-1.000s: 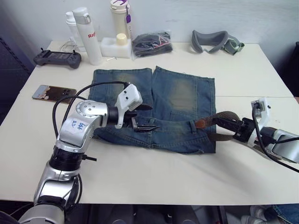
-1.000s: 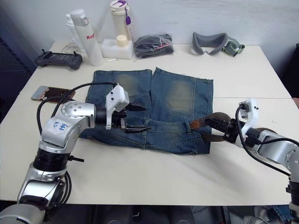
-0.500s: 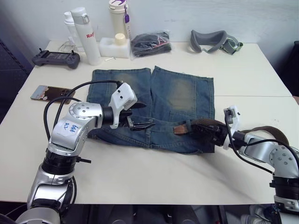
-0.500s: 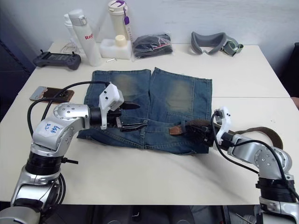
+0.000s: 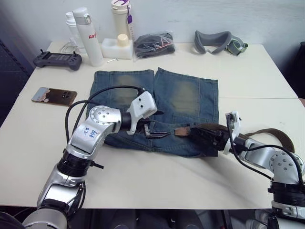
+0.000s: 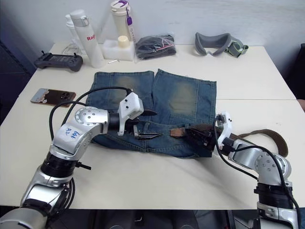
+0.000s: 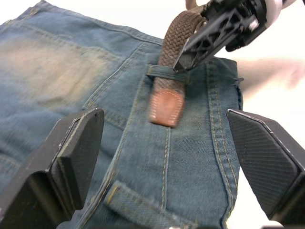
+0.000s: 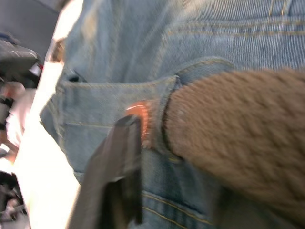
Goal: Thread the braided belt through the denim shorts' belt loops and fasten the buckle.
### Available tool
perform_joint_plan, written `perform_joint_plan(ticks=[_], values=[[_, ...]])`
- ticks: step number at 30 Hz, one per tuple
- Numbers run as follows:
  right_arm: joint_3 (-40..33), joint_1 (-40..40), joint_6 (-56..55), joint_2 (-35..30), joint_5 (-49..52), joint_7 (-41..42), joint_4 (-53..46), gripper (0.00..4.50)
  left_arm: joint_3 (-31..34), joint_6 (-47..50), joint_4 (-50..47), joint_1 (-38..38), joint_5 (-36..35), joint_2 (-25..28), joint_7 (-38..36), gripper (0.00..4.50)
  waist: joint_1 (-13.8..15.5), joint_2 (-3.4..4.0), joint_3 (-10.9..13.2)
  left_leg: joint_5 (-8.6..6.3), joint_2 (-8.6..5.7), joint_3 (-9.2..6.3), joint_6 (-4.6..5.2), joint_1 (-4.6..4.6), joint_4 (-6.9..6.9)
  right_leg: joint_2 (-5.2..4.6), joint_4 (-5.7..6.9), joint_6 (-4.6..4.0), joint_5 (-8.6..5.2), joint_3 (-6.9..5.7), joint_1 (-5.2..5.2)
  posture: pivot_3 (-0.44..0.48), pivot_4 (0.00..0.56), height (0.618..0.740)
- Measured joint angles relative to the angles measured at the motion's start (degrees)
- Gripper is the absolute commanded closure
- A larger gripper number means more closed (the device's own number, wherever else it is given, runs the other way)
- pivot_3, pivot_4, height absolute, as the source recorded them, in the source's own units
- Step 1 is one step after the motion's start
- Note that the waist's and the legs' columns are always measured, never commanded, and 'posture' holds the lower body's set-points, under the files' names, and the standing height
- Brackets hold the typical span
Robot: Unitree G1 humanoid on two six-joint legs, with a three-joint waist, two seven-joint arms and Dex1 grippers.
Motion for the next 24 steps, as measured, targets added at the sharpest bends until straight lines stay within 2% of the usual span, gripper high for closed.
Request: perform_joint_plan(ticks=[1, 2, 4, 12, 14, 16, 19, 22, 23, 24], values=[[0.0, 0.6, 0.1, -0.9, 0.0, 0.9, -1.4, 1.21, -0.2, -0.2, 0.3, 0.0, 0.1, 0.0, -0.1, 0.00, 0.0, 0.01, 0.0, 0.00, 0.00, 0.00, 0.00, 0.00, 0.00, 0.00, 0.01, 0.00, 0.00, 0.00, -0.01, 0.000, 0.150, 0.735], [0.0, 1.6, -0.2, -2.5, -0.8, 2.6, -4.0, 0.65, -0.5, -0.7, 0.9, -0.2, 0.2, -0.2, -0.5, 0.00, 0.0, 0.01, 0.0, 0.00, 0.00, 0.00, 0.01, -0.01, 0.02, 0.00, 0.01, 0.00, 0.00, 0.00, 0.00, 0.000, 0.150, 0.735], [0.6, 4.3, -1.6, -6.1, -4.1, 5.9, -9.4, 0.02, -1.7, -2.1, 2.3, -0.8, 0.4, -0.9, -1.4, 0.00, 0.1, 0.01, 0.0, -0.01, -0.03, -0.01, 0.02, 0.00, 0.05, 0.00, -0.01, 0.00, 0.00, -0.01, 0.01, 0.000, 0.150, 0.735], [2.2, 8.9, -3.8, -8.9, -9.0, 9.7, -15.4, 0.02, -3.5, -5.5, 4.8, -2.8, 2.1, -1.8, -2.3, 0.00, 0.0, 0.01, 0.0, -0.01, -0.03, 0.03, 0.02, 0.04, 0.04, 0.00, -0.02, 0.00, 0.00, 0.01, -0.01, 0.000, 0.150, 0.735], [2.5, 10.7, -4.5, -11.4, -10.4, 12.8, -19.1, 0.02, -4.8, -8.5, 7.1, -3.7, 4.3, -1.8, -2.7, 0.00, 0.0, 0.01, 0.0, -0.01, -0.02, 0.04, 0.02, 0.04, 0.05, 0.06, -0.01, 0.01, 0.00, 0.00, 0.00, 0.000, 0.150, 0.735], [2.9, 13.1, -9.9, -15.6, -15.7, 18.6, -24.8, 0.02, -7.0, -13.1, 10.9, -4.7, 7.8, -3.2, -2.0, 0.00, 0.1, 0.04, 0.0, -0.02, -0.07, 0.05, 0.03, 0.06, 0.08, 0.26, -0.15, 0.05, -0.03, 0.00, 0.00, 0.000, 0.150, 0.735], [5.2, 14.3, -16.1, -19.5, -23.0, 22.8, -28.1, 0.02, -9.1, -17.6, 15.5, -5.6, 11.4, -6.1, -0.5, 0.00, 0.5, 0.02, 0.0, -0.03, -0.08, 0.04, 0.05, 0.04, 0.14, 0.30, -0.20, 0.05, -0.03, 0.01, 0.03, 0.000, 0.150, 0.735], [10.9, 16.1, -22.1, -20.6, -33.1, 24.4, -28.1, 0.87, -10.9, -23.2, 20.4, -7.6, 16.0, -8.7, 1.4, 0.00, 0.8, 0.02, 0.0, -0.04, -0.09, 0.07, 0.06, 0.06, 0.17, 0.31, -0.19, 0.05, -0.03, 0.03, 0.03, 0.000, 0.150, 0.735], [11.8, 16.1, -22.8, -20.6, -34.3, 24.4, -27.9, 1.28, -11.0, -23.7, 21.0, -7.8, 16.4, -9.2, 1.7, 0.00, 0.9, 0.02, 0.0, -0.03, -0.09, 0.09, 0.06, 0.05, 0.18, 0.32, -0.18, 0.05, -0.03, 0.02, 0.02, 0.000, 0.150, 0.735], [13.3, 16.0, -24.4, -20.6, -36.8, 24.5, -27.3, 1.89, -11.2, -24.8, 22.7, -8.1, 17.2, -10.6, 2.2, 0.00, 1.0, 0.02, 0.0, -0.03, -0.09, 0.10, 0.06, 0.07, 0.19, 0.32, -0.17, 0.05, -0.03, 0.01, 0.02, 0.000, 0.150, 0.735]])
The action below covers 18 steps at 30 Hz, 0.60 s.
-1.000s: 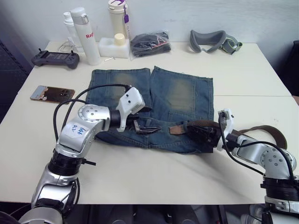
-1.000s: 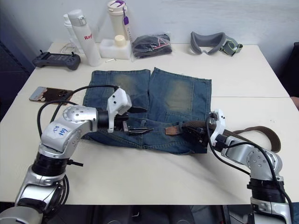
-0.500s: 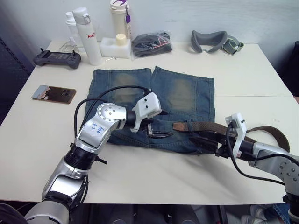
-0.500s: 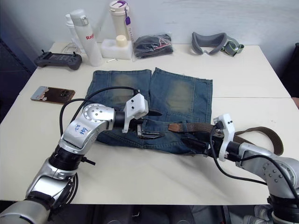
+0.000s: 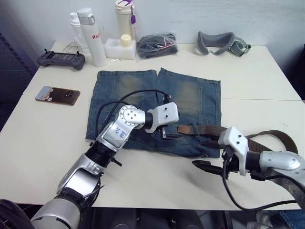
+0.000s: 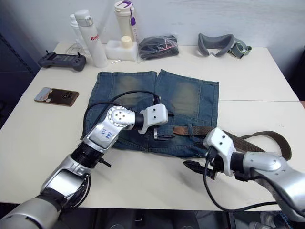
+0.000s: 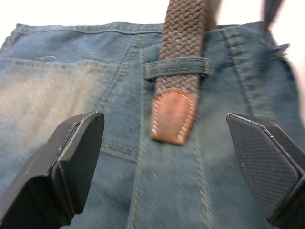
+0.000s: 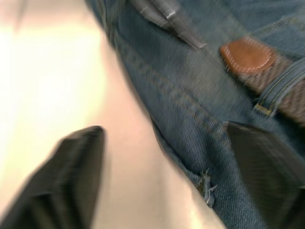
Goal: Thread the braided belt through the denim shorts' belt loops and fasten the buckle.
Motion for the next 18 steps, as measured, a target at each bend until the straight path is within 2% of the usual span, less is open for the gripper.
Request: perform_joint_plan(ticks=[1, 3, 9, 18], values=[[0.8, 0.0, -0.8, 0.0, -1.4, 0.0, 0.5, 2.21, -0.1, -0.4, 0.9, -0.1, 0.6, -0.5, 0.4, 0.00, 0.1, -0.01, 0.0, 0.00, 0.01, 0.01, 0.00, 0.00, 0.04, 0.03, 0.01, 0.00, 0.00, -0.01, 0.00, 0.000, 0.150, 0.735], [3.0, -0.5, -2.5, 0.8, -5.1, -0.3, 2.0, 3.16, -1.0, -1.8, 2.6, -0.2, 2.2, -1.9, 0.8, 0.00, 0.1, -0.01, 0.0, 0.01, 0.03, 0.05, -0.02, 0.00, 0.04, 0.06, 0.04, 0.00, 0.00, 0.01, -0.01, 0.000, 0.150, 0.735], [3.6, -1.7, -3.4, 3.8, -7.3, -0.5, 3.2, 3.16, -1.7, -3.7, 4.7, -0.2, 5.1, -2.6, 0.7, 0.00, 0.2, 0.00, 0.0, 0.05, 0.04, 0.07, -0.08, 0.04, 0.04, 0.07, 0.14, 0.00, 0.00, 0.02, -0.02, 0.000, 0.150, 0.735], [3.7, -2.5, -1.7, 4.4, -9.0, -1.0, 3.3, 3.16, -1.7, -6.0, 9.3, -0.8, 7.9, -6.5, 3.3, 0.00, 0.4, 0.00, 0.0, 0.01, 0.02, 0.07, -0.02, 0.04, 0.10, 0.03, 0.19, 0.00, 0.00, 0.01, -0.02, 0.000, 0.150, 0.735]])
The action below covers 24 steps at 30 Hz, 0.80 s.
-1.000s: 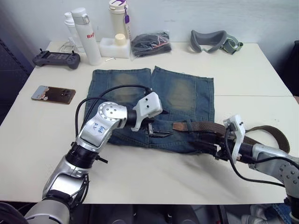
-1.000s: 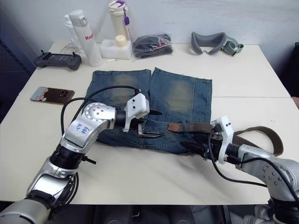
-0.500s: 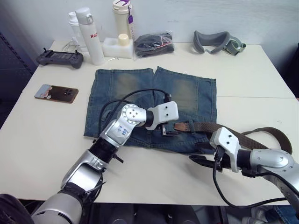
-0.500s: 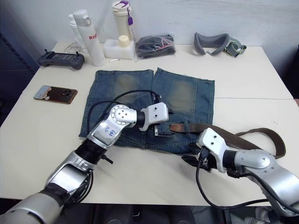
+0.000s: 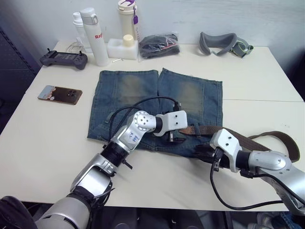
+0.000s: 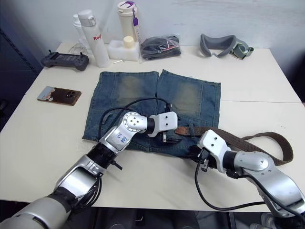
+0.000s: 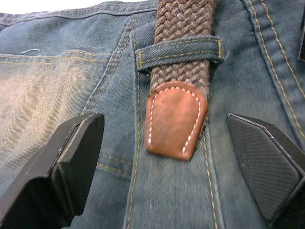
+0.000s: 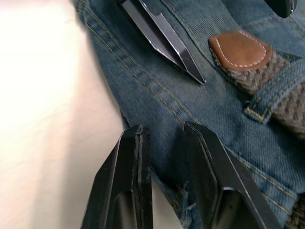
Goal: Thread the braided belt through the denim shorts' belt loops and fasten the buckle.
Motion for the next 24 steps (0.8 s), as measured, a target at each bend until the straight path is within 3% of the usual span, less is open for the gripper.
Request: perform_joint_plan(ticks=[4, 7, 13, 16, 19, 24], values=[[0.0, -1.4, 2.1, 1.0, -0.9, -1.0, 1.5, 3.16, 0.2, -0.5, 1.5, 0.0, 0.6, -1.1, 1.2, 0.00, 0.0, 0.00, 0.0, 0.00, 0.01, 0.00, 0.00, 0.03, 0.00, 0.01, 0.02, 0.00, 0.00, 0.01, 0.00, 0.000, 0.150, 0.735], [0.4, -1.7, 3.0, 2.0, -1.6, -1.5, 2.4, 3.26, 0.2, -0.5, 1.8, -0.1, 0.8, -1.5, 1.4, 0.70, 0.0, 0.00, 0.0, 0.00, 0.00, 0.01, 0.00, 0.03, 0.01, 0.01, 0.04, 0.00, 0.00, 0.01, 0.00, 0.000, 0.150, 0.735], [0.8, -3.2, 5.2, 3.7, -1.9, -2.9, 3.7, 3.26, -0.1, -0.1, 1.8, 0.2, 1.0, -1.6, 0.4, 3.05, 0.0, 0.00, 0.0, 0.00, 0.00, 0.03, -0.01, 0.05, 0.01, 0.01, 0.07, 0.00, 0.00, 0.01, 0.00, 0.000, 0.150, 0.735], [0.8, -3.6, 7.3, 4.7, -1.9, -4.2, 3.6, 3.26, 0.0, 0.2, 1.7, 0.2, 1.0, -1.7, 0.4, 3.88, 0.0, -0.01, 0.0, 0.00, 0.00, 0.05, 0.00, 0.19, 0.00, -0.01, 0.06, 0.00, 0.00, 0.03, 0.12, 0.000, 0.150, 0.735], [0.8, -3.8, 8.7, 4.8, -1.8, -4.7, 3.3, 3.26, 0.0, 0.9, 1.6, 0.2, 1.0, -1.8, 0.4, 4.19, 0.0, -0.01, 0.0, -0.01, 0.00, 0.05, 0.01, 0.31, -0.03, -0.03, 0.06, 0.00, 0.00, 0.04, 0.23, 0.000, 0.150, 0.735], [1.5, -4.7, 10.7, 5.7, -1.8, -5.4, 2.9, 3.26, 0.2, 3.2, -0.9, 0.1, 0.6, -0.6, -0.8, 4.21, -0.2, -0.02, 0.0, -0.01, 0.02, 0.09, 0.01, 0.41, -0.09, -0.04, 0.06, 0.00, 0.00, 0.08, 0.26, 0.000, 0.150, 0.735]])
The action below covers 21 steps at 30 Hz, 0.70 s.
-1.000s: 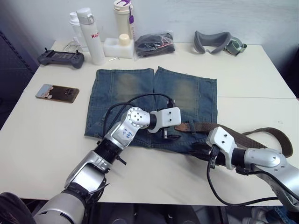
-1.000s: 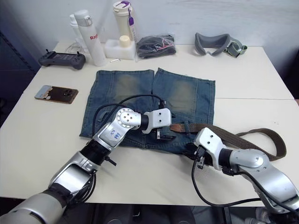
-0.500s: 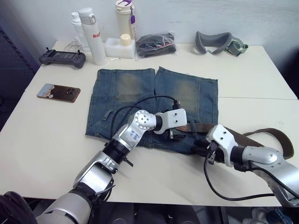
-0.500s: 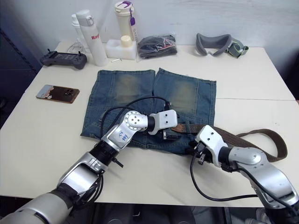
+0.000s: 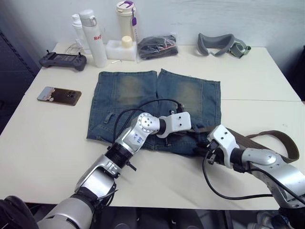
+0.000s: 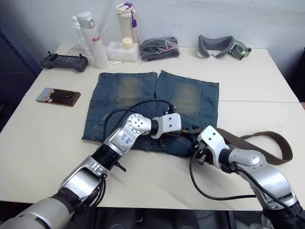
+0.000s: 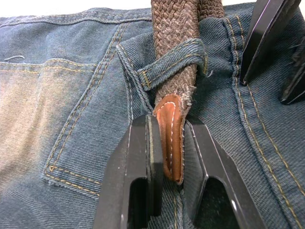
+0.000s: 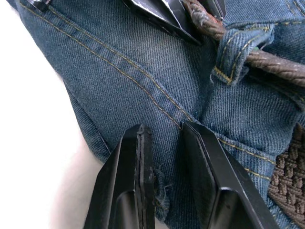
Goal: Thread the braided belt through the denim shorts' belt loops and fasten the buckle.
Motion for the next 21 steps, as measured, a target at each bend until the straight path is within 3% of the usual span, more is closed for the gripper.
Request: perform_joint_plan(ticks=[13, 15, 19, 21], values=[[2.7, -4.0, 1.7, 1.4, 0.0, -0.3, 1.5, 3.26, -0.1, 14.1, -19.7, -1.2, -0.7, 13.4, -9.6, 4.23, -1.5, 0.01, 0.0, 0.03, 0.16, 0.14, -0.07, 0.22, -0.17, 0.24, 0.16, -0.13, -0.07, 0.16, -0.02, 0.000, 0.150, 0.735], [3.0, -4.4, 1.7, 1.6, 0.0, -0.3, 1.8, 3.26, 0.2, 15.4, -20.0, -1.1, -1.3, 13.2, -9.4, 3.20, -1.4, 0.01, 0.0, 0.03, 0.15, 0.15, -0.07, 0.23, -0.15, 0.23, 0.18, -0.13, -0.07, 0.17, -0.02, 0.000, 0.150, 0.735], [3.2, -5.2, 2.1, 1.6, 0.0, -0.1, 2.9, 3.26, 4.5, 16.8, -19.5, -0.9, -3.2, 10.8, -6.8, 1.86, -1.3, -0.14, -0.2, 0.02, 0.15, 0.14, -0.06, 0.31, -0.14, 0.21, 0.17, -0.13, -0.07, 0.16, 0.07, 0.000, 0.150, 0.735], [3.3, -5.4, 2.7, 1.6, 0.0, -0.1, 3.3, 3.26, 4.2, 16.1, -19.0, -0.9, -3.1, 9.4, -6.0, 1.86, -1.2, -0.41, -0.5, 0.02, 0.14, 0.13, -0.06, 0.33, -0.14, 0.18, 0.13, -0.13, -0.07, 0.14, 0.12, 0.000, 0.150, 0.735]])
